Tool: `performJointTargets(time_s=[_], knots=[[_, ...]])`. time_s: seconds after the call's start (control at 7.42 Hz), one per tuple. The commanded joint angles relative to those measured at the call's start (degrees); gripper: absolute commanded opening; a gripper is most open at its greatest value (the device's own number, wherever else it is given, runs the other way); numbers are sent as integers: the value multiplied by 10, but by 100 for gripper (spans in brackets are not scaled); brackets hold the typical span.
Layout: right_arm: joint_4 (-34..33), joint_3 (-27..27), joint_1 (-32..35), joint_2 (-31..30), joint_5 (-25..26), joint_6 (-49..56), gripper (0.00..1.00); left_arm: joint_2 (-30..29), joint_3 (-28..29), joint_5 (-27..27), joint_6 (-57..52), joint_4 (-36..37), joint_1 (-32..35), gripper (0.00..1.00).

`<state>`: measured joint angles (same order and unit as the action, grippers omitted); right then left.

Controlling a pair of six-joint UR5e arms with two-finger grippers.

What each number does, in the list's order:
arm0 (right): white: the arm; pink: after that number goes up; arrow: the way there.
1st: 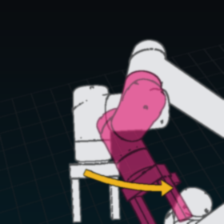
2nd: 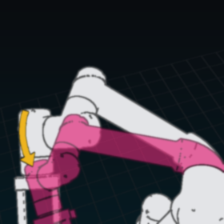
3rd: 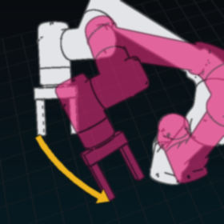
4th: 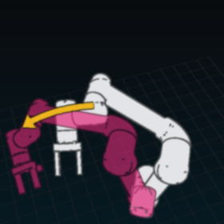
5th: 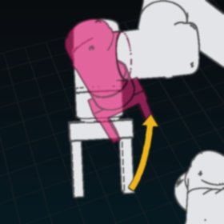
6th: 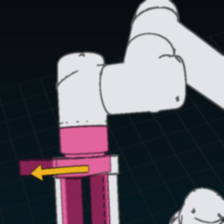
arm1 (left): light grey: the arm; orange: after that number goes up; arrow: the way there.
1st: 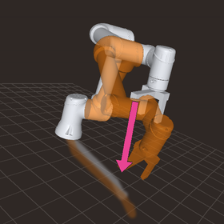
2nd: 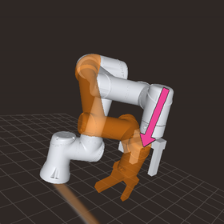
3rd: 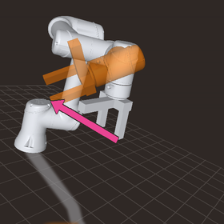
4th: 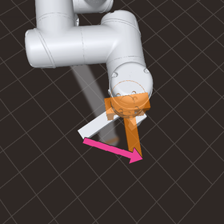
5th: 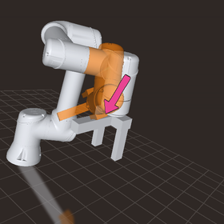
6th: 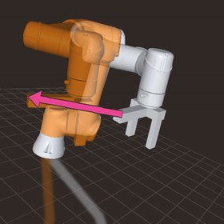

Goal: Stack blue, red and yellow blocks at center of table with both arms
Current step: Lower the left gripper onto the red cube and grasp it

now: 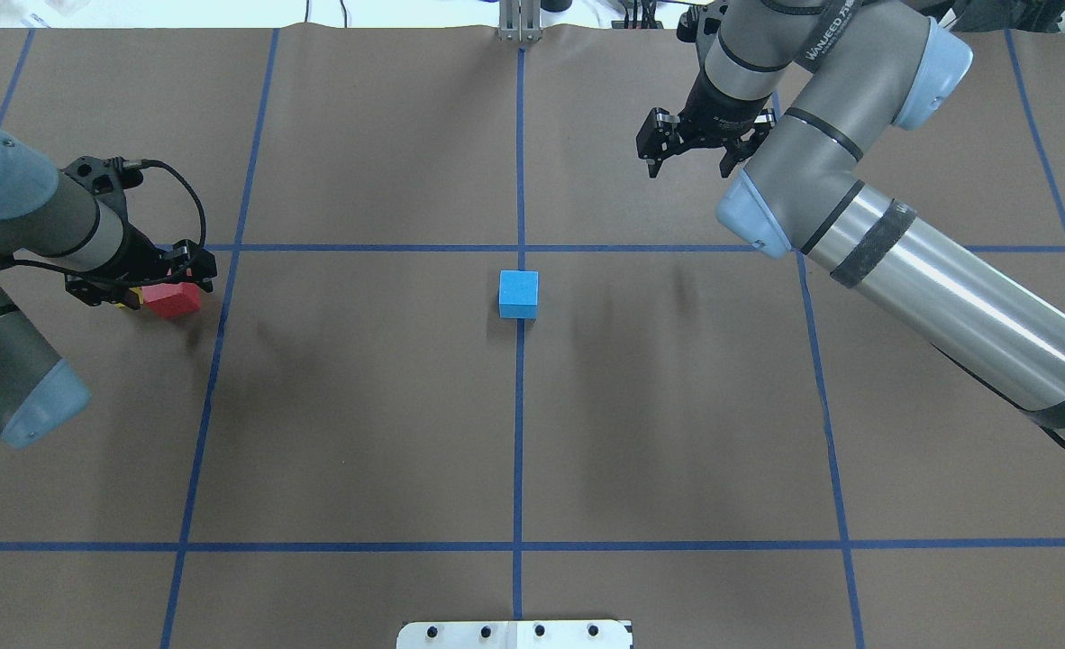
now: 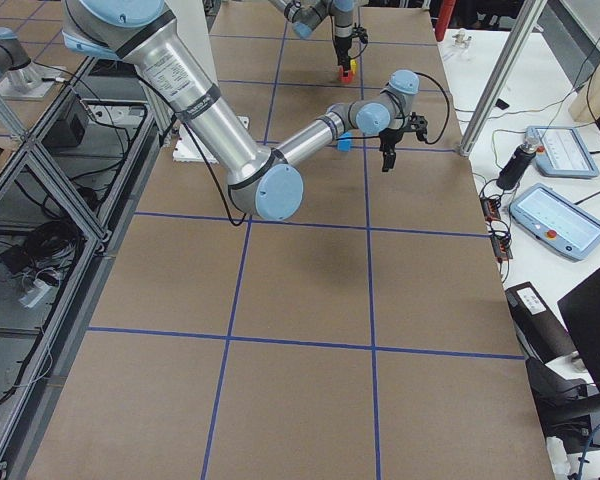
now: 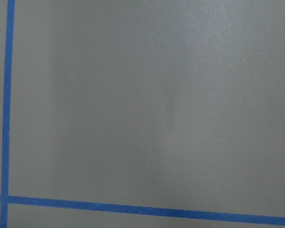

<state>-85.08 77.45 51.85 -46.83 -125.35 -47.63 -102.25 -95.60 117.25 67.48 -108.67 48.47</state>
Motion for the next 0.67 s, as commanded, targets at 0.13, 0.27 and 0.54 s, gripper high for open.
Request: performJointTargets(time_s=[0.13,0.27,0.54], knots=[[0,-1,-2,0,0,1,99,7,10,0,-25,-1,-1,99],[0,-1,-1,-2,0,1,99,2,11,0,-24,-1,-1,99],[0,-1,-1,-2,0,1,99,-7,25,0,-24,-1,-2,99]])
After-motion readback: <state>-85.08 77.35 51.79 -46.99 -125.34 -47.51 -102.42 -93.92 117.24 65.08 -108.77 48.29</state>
